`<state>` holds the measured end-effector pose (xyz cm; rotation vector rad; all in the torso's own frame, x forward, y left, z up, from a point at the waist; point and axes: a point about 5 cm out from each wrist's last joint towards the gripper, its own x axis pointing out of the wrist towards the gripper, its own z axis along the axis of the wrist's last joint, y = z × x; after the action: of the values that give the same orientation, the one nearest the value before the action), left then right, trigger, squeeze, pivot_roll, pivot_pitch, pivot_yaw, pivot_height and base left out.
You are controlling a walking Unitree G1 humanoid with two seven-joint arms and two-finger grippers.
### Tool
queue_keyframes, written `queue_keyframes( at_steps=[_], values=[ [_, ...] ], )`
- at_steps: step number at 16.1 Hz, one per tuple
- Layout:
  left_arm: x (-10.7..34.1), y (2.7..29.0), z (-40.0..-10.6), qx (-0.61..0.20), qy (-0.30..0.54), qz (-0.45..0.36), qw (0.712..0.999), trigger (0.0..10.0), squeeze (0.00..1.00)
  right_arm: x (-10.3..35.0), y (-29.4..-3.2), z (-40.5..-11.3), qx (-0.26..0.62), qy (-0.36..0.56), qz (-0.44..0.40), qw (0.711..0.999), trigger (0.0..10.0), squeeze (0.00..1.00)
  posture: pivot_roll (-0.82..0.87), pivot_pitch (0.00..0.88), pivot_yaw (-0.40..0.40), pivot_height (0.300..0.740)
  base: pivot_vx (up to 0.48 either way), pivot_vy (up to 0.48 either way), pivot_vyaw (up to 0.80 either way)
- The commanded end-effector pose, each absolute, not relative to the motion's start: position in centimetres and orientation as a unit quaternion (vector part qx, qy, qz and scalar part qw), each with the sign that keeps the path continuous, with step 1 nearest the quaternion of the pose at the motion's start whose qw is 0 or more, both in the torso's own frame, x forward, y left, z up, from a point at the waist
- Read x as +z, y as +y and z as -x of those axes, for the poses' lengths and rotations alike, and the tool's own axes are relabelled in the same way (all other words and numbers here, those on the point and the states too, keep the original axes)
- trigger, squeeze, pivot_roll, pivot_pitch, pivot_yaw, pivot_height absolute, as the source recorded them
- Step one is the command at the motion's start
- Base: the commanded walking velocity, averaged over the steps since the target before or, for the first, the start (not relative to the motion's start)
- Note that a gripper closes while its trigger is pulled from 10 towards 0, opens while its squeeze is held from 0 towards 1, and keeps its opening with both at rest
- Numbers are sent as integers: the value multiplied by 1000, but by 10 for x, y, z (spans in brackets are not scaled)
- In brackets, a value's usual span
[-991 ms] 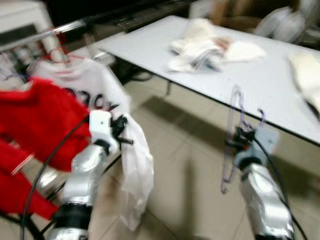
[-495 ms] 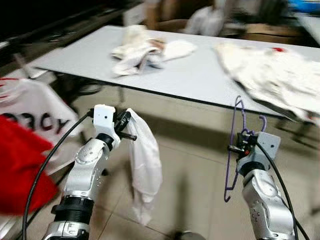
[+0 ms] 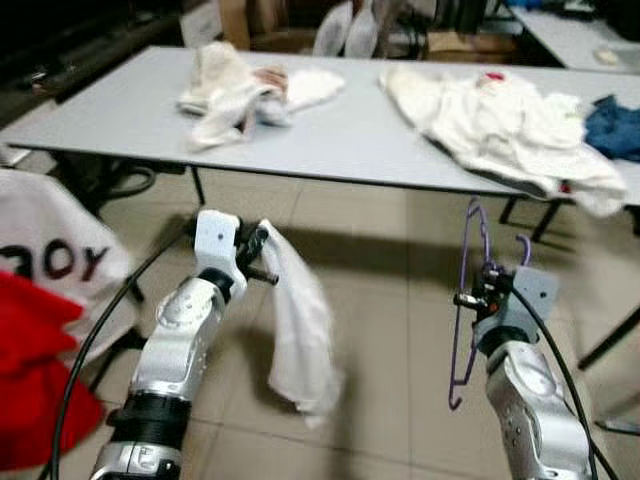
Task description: Hang hanger
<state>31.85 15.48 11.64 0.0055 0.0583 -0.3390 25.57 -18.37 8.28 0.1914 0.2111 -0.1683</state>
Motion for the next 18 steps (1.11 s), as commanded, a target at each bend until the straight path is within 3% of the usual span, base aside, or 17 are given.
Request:
queue_keyframes(
  at_steps=[1, 18],
  values=[
    [123, 161, -318, -167, 21, -13, 986, 10000, 0, 89, -176, -256, -69, 95, -96, 988, 10000, 0, -166, 0, 37, 740, 0, 356, 0],
    [119, 156, -314, -190, 33, -23, 981, 10000, 0, 78, -179, -245, -80, 105, -102, 986, 10000, 0, -185, 0, 51, 740, 0, 361, 0]
  ],
)
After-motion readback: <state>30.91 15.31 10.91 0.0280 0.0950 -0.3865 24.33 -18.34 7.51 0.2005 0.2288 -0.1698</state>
